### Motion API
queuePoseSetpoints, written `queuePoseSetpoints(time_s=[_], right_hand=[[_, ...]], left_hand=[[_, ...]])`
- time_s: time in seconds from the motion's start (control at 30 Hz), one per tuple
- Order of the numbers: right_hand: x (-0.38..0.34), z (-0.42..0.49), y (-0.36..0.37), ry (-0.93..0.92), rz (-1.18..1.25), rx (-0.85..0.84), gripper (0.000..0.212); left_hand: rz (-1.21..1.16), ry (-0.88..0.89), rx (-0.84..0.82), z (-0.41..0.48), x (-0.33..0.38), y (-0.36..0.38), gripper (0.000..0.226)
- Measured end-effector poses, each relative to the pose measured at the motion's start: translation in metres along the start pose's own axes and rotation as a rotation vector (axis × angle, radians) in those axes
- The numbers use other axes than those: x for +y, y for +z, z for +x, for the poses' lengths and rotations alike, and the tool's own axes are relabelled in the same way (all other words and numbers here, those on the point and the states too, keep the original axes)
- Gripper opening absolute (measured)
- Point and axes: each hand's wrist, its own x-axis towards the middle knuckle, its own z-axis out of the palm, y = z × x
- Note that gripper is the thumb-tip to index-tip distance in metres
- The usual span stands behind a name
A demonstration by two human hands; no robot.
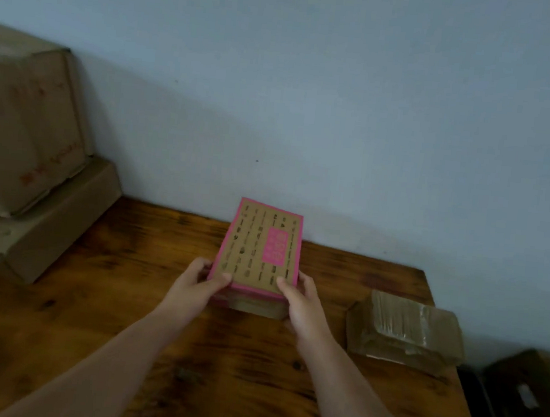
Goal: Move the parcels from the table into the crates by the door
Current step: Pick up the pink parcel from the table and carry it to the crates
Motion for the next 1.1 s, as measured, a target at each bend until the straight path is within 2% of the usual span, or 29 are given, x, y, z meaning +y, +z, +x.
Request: queuePoseSetpoints(time_s=[0.1, 0.3, 0.43, 0.5, 0.63, 0.7, 0.77, 0.83, 0.9, 0.97, 1.1], right_hand=[[0.002, -0.035, 0.006, -0.02, 0.038, 0.038, 0.045], [0.002, -0.099, 0.009, -0.081, 0.133, 0.097, 0.047], [0.006, -0.132, 0.008, -0.07, 0.22, 0.101, 0.049], [0.008, -0.145, 0.005, -0.081, 0.211, 0.104, 0.047], [0.006, -0.166, -0.001, -0.127, 0.16, 0.071, 0.038], [0.005, -0.171, -0.007, -0.213, 0.104, 0.074, 0.036], [0.007, -0.177, -0.019, -0.365, -0.073, 0.068, 0.056], [0.008, -0.181, -0.032, -0.508, -0.465, 0.085, 0.088], [0.009, -0.183, -0.041, -0.636, -0.768, 0.119, 0.109], [0.009, -0.182, -0.048, -0.755, -0.859, 0.127, 0.122], [0.006, -0.182, -0.061, -0.779, -0.802, 0.168, 0.116]], left_hand=[[-0.062, 0.035, -0.041, -0.028, 0.008, -0.013, 0.027], [0.01, 0.137, -0.126, -0.075, 0.016, -0.036, 0.034], [-0.023, 0.105, -0.208, -0.096, 0.022, -0.041, 0.041], [-0.025, 0.073, -0.199, -0.101, 0.026, -0.042, 0.037], [-0.148, 0.002, -0.13, -0.11, 0.037, -0.041, 0.014], [-0.207, -0.036, -0.093, -0.113, 0.043, -0.038, 0.014], [-0.262, -0.095, -0.06, -0.116, 0.049, -0.034, 0.019], [-0.291, -0.172, -0.05, -0.119, 0.055, -0.032, 0.024], [-0.254, -0.259, -0.103, -0.121, 0.062, -0.031, 0.032], [-0.188, -0.331, -0.185, -0.124, 0.068, -0.028, 0.041], [-0.133, -0.335, -0.244, -0.13, 0.072, -0.025, 0.059]])
